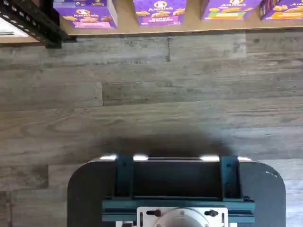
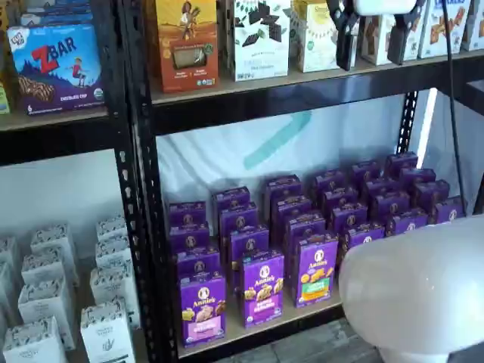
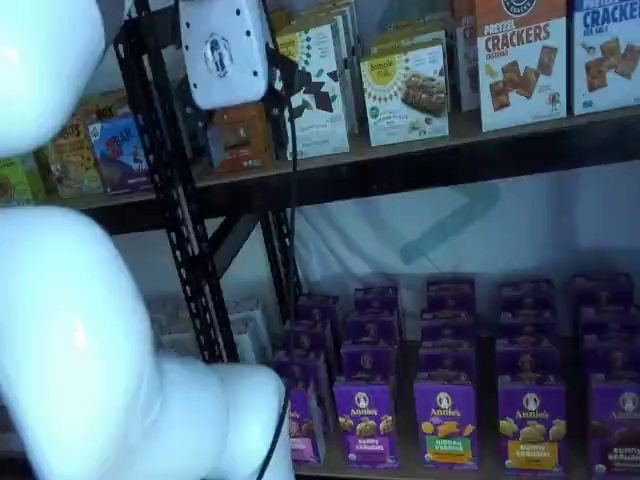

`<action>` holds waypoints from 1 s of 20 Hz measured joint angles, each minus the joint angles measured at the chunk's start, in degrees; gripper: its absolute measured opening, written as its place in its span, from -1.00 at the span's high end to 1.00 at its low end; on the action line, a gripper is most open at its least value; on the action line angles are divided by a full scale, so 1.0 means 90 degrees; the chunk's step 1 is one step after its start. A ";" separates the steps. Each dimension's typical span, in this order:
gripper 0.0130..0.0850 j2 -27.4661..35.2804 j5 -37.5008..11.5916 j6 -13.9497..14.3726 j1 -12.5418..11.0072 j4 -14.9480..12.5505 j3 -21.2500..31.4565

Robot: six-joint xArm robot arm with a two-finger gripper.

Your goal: Pick up the purple box with a pink patch in the middle, on the bottom shelf, the first box from the left

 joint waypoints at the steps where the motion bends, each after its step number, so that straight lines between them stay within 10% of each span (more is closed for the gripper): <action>1: -1.00 0.0010 0.0018 -0.0020 -0.0039 0.0045 -0.0008; 20: -1.00 -0.0230 -0.0940 0.0228 0.0294 -0.0166 0.1048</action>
